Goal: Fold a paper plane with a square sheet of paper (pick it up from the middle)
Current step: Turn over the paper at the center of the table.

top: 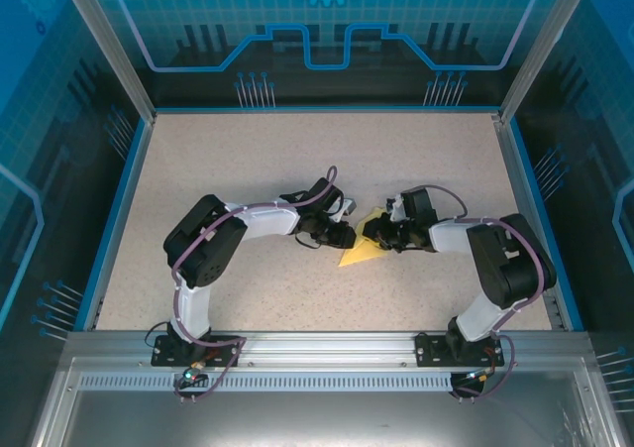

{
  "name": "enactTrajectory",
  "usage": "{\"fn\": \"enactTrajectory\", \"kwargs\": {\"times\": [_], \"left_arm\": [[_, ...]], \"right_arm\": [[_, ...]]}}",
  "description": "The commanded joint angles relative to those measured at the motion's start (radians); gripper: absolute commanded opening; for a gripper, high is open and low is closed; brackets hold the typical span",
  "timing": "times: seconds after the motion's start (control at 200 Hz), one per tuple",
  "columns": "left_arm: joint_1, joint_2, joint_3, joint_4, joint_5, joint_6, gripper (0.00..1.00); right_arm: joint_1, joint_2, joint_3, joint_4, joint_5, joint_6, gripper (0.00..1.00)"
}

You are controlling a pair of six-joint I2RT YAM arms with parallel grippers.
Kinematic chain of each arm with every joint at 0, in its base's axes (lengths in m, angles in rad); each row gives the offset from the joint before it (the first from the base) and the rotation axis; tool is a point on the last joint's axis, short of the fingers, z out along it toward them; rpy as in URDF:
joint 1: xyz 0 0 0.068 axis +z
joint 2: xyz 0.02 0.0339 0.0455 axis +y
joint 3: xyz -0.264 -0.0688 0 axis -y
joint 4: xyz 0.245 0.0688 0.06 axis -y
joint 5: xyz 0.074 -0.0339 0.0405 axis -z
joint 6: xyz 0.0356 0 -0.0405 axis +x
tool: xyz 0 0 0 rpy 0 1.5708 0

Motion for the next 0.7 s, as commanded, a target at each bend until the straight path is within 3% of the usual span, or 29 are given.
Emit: {"fn": "enactTrajectory", "kwargs": {"times": [0.0,0.24,0.31,0.695], "left_arm": [[0.013,-0.061,0.003,-0.022,0.032,-0.005,0.30],[0.062,-0.178,-0.051,-0.020,0.057,-0.068,0.43],[0.087,-0.226,-0.098,0.038,0.085,-0.106,0.50],[0.198,-0.433,-0.261,0.271,0.220,-0.300,0.65]], "right_arm": [[0.017,0.015,0.022,0.011,-0.003,-0.023,0.17],[0.022,-0.092,0.048,-0.038,-0.015,-0.094,0.09],[0.019,-0.122,0.063,-0.056,-0.030,-0.114,0.08],[-0.007,-0.209,0.165,-0.040,-0.211,-0.089,0.05]]}}
